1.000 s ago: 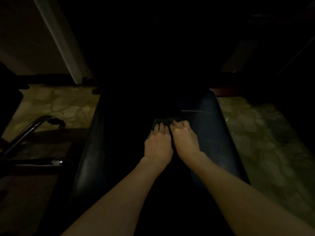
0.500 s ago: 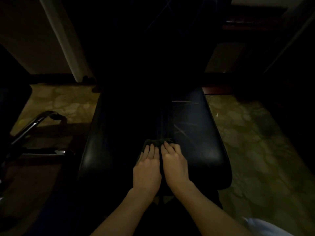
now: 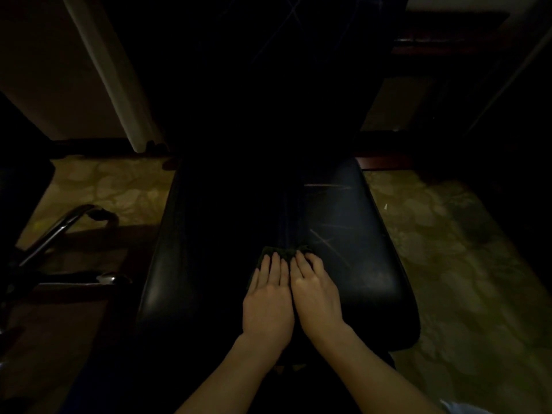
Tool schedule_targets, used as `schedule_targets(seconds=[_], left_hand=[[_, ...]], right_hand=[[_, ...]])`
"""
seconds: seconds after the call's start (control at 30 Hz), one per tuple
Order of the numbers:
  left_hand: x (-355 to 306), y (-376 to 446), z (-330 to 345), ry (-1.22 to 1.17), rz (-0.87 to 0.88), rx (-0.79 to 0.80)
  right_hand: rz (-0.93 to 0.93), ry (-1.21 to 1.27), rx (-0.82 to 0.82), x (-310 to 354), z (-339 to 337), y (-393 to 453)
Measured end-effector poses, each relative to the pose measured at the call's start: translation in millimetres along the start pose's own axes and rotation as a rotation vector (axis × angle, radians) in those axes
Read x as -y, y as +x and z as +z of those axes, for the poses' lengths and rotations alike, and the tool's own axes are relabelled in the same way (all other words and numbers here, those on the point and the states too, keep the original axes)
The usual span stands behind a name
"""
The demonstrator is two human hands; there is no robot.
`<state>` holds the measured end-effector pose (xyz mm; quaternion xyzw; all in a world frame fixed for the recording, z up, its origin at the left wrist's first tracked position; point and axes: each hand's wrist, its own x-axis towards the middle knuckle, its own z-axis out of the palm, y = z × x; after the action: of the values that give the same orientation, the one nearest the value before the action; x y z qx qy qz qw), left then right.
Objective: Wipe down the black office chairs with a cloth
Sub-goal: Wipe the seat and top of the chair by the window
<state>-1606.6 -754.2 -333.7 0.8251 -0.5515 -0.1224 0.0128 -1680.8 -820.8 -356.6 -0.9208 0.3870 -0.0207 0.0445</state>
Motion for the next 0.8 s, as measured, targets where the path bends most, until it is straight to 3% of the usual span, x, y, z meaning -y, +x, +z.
schedule_targets(seconds=[0.27, 0.4, 0.57, 0.8], left_hand=[[2, 128, -14, 0.038, -0.031, 0.051], [6, 197, -22, 0.058, -0.013, 0.029], [5, 281, -31, 0.078, 0.026, -0.003], [2, 319, -43, -0.005, 0.004, -0.012]], right_hand=[[0.027, -0.005, -0.048, -40, 2, 122], [-0.046, -0.128, -0.034, -63, 0, 185], [-0.001, -0.137, -0.068, -96, -1, 264], [0.021, -0.077, -0.005, -119, 0, 299]])
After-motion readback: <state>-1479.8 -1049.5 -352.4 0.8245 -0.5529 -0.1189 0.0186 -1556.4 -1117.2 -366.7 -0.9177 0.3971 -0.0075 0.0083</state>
